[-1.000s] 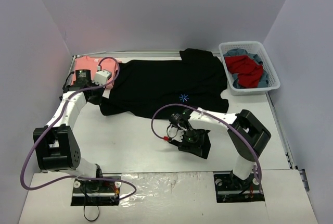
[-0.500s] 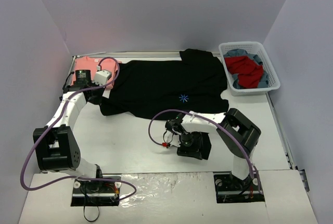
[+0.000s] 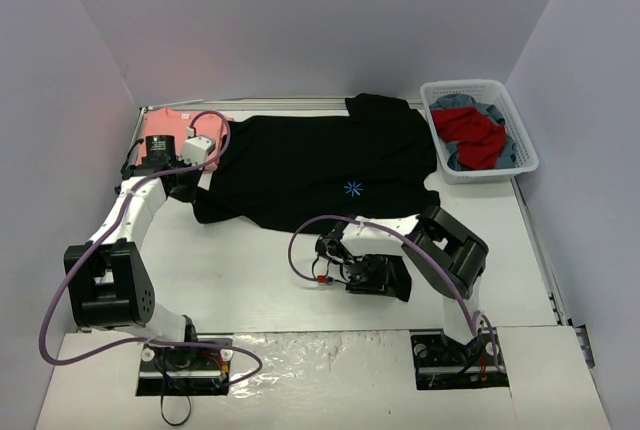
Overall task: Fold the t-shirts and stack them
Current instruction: Grap the side of the flattened tshirt closest away from the robot with both arms
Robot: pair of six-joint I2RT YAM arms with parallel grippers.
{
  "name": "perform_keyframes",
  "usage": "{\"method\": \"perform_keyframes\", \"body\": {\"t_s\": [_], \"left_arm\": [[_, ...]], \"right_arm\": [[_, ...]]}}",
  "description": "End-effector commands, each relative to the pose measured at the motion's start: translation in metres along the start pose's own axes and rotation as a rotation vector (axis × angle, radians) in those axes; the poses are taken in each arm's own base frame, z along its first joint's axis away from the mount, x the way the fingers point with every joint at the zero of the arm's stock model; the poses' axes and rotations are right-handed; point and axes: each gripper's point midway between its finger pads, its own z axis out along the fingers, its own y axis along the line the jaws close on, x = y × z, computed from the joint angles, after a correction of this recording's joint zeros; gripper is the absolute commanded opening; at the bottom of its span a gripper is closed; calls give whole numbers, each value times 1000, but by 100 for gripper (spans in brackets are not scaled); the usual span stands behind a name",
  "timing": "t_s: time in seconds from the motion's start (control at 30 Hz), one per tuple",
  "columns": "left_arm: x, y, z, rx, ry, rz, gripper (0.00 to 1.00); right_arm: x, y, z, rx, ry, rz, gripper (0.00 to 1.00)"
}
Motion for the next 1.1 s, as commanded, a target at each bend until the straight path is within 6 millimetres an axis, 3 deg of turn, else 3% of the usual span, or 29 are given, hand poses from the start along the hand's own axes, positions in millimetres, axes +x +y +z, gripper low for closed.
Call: {"method": "perform_keyframes", "body": {"t_s": [0.0,0.13,0.2,0.3,0.37,0.5,0.6,0.83,1.07], "left_arm": [[-11,5,-12,-18,-52,6,2],[-12,5,-13,-19,-58,10,2],[-11,4,-14,-16,-58,11,2],[-13,1,-17,-2,-63,20,2],[-14,-2,-20,9,-64,36,2],[-13,-11,-33,23,-74,59,2],[-14,-20,-46,39,-100,81,2],[-4,-47,-80,103,-138,141,2],[6,-70,-114,144,-198,224,2]], "right_arm": [[-26,-7,16,17,-69,22,29],[-29,-7,7,23,-101,33,20],[-24,-10,0,37,-114,41,8],[-11,-17,-12,51,-136,58,0],[-2,-29,-30,68,-211,95,0],[45,-62,-63,54,-318,237,0],[76,-77,-81,87,-349,293,0],[119,-71,-111,104,-365,322,0],[141,-70,-128,156,-409,373,0]]}}
